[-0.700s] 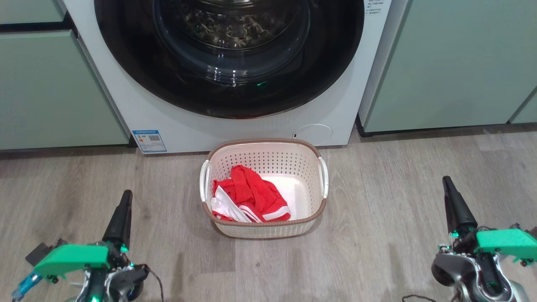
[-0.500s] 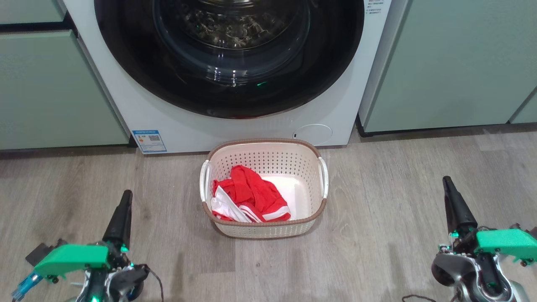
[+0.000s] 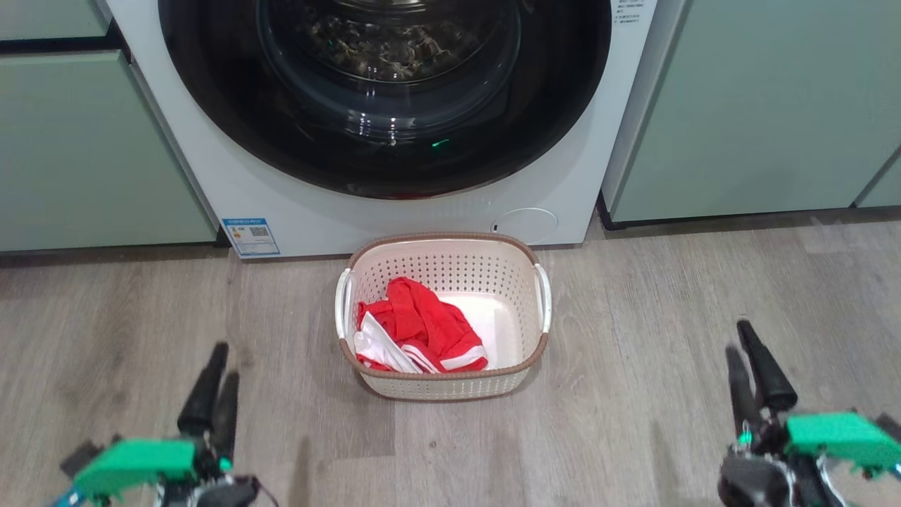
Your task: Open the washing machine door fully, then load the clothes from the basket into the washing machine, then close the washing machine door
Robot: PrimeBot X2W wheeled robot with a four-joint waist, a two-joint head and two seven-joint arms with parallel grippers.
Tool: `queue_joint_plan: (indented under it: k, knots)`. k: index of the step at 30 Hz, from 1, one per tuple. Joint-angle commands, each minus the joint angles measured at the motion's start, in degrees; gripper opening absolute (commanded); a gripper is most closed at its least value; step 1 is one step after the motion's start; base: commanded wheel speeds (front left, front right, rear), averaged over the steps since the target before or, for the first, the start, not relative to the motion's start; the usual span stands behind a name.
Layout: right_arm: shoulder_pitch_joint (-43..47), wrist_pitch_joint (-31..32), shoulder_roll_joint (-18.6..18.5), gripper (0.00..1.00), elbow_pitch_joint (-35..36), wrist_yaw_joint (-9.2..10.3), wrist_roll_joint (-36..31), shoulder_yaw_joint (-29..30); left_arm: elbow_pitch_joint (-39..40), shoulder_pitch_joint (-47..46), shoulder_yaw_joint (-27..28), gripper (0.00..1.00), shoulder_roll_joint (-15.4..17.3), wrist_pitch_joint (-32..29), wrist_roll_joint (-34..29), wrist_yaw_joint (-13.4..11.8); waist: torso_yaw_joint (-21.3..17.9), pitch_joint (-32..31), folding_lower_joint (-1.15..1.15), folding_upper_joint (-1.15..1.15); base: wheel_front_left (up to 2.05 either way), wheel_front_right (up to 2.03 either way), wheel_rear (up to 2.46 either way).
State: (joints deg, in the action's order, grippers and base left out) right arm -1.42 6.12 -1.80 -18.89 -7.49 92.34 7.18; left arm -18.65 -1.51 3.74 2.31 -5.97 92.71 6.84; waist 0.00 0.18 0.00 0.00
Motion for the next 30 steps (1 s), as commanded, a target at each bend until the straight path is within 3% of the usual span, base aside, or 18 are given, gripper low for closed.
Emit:
queue_joint_plan:
  k: [1, 20, 30]
  knots:
    - [-1.21, -0.29, -0.21, 1.0, 1.54, -0.01, -0.24, 0.03, 1.41, -1.3, 0.13, 1.0, 0.24, 0.22, -0.15, 0.02, 0.0, 0.01, 0.0, 0.0, 0.0, 0.0, 0.0]
    - [-2.23, -3.41, -0.96, 1.0, 2.61, -0.01, -2.11, -1.69, 2.69, -2.56, -0.28, 1.0, 0.58, 3.06, -1.61, 0.12, 0.07, 0.1, 0.0, 0.0, 0.0, 0.0, 0.0]
    - [-3.92, -5.12, -2.26, 1.0, 3.31, -0.01, -7.94, -1.85, 4.11, -4.15, 0.78, 1.0, 1.22, 5.09, -7.99, 0.17, 0.24, 0.41, 0.0, 0.0, 0.0, 0.0, 0.0]
